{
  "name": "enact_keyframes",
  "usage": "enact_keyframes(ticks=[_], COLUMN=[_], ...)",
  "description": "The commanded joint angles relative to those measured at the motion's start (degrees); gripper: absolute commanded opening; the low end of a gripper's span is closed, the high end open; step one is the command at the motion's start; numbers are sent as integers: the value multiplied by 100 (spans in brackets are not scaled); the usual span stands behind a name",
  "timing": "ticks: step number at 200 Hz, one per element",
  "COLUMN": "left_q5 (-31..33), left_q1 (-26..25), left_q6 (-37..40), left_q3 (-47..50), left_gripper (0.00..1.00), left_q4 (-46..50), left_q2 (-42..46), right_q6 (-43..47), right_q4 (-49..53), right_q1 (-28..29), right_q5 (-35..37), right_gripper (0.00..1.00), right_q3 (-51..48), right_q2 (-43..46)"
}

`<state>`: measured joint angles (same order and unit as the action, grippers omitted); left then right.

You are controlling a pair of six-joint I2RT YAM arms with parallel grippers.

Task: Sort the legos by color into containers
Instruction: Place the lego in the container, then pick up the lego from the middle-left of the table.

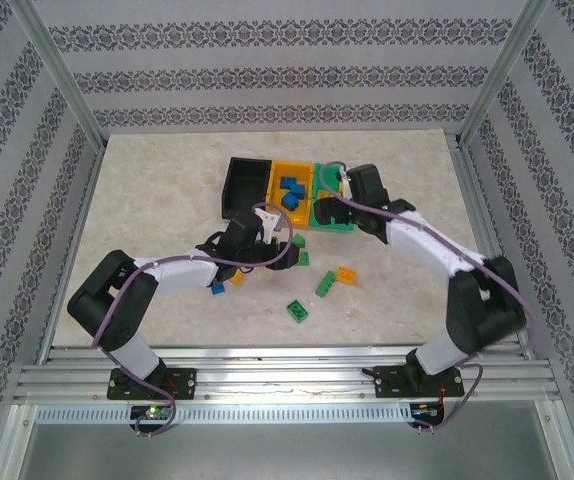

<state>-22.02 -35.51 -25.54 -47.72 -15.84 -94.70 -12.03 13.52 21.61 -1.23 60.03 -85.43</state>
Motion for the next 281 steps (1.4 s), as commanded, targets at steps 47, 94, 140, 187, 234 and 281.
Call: enact_keyframes(ticks=[47,94,140,187,234,281], left_q5=[-777,-640,-299,183,371,749], left_q1=[-350,-1007,-1432,-1634,-1696,-1801], left_q6=[546,1549,2452,2627,2259,2059], left_q3=[-846,-1697,-2671,-3883,-4430,-4707], left_gripper=[60,60,62,75,76,77], left_q4=[6,1205,2594,3796,4143,4331], left_q2=[-585,-1073,-1631,-2435,-2870,-3096], right_q6=[-572,-1129,-1232,-1378,-1442,-1457], right_q4=[-933,-1739,-1828,-2074,-2256,-2308], right_q1=[-831,-1510,-1642,-1805,-1809,-1804], right_q5=[-590,-629,154,98,70,-10], right_gripper=[98,98,98,98,98,98], right_q3=[-1563,-2511,-3158,-3545,-3678,-3679], right_q2=[1204,1594,2399,2909,2984,2918])
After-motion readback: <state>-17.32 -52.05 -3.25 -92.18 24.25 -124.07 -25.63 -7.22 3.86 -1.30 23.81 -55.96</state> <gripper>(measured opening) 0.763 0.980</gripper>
